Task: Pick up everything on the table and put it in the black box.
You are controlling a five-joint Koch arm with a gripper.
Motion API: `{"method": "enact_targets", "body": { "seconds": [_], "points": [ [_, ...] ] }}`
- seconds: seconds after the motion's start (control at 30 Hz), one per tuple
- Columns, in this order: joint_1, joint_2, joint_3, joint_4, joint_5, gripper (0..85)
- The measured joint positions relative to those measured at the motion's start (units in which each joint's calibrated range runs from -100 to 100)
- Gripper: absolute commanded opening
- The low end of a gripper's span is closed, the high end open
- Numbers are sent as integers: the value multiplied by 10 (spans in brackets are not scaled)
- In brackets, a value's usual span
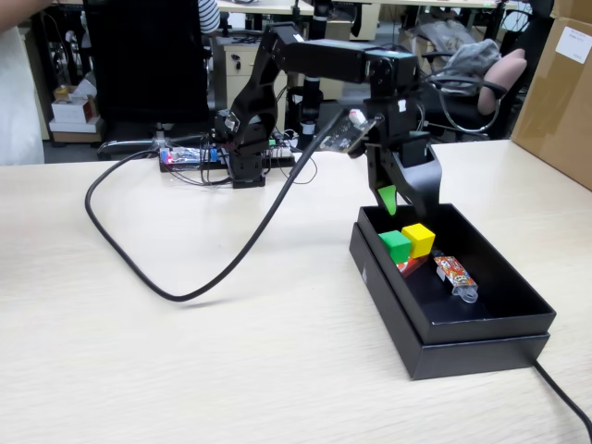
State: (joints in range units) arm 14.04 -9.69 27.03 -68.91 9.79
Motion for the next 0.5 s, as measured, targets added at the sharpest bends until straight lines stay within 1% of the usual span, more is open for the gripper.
{"method": "enact_targets", "body": {
  "seconds": [0.07, 0.13, 0.17, 0.23, 0.3, 0.5],
  "points": [
    [-2, -24, 7, -2, 0, 395],
    [-9, -48, 22, -1, 0, 415],
    [-23, -68, 28, -1, 0, 416],
    [-33, -77, 28, -1, -2, 416],
    [-53, -92, -3, 21, -11, 418],
    [-115, -113, -102, 146, -49, 420]
  ]
}}
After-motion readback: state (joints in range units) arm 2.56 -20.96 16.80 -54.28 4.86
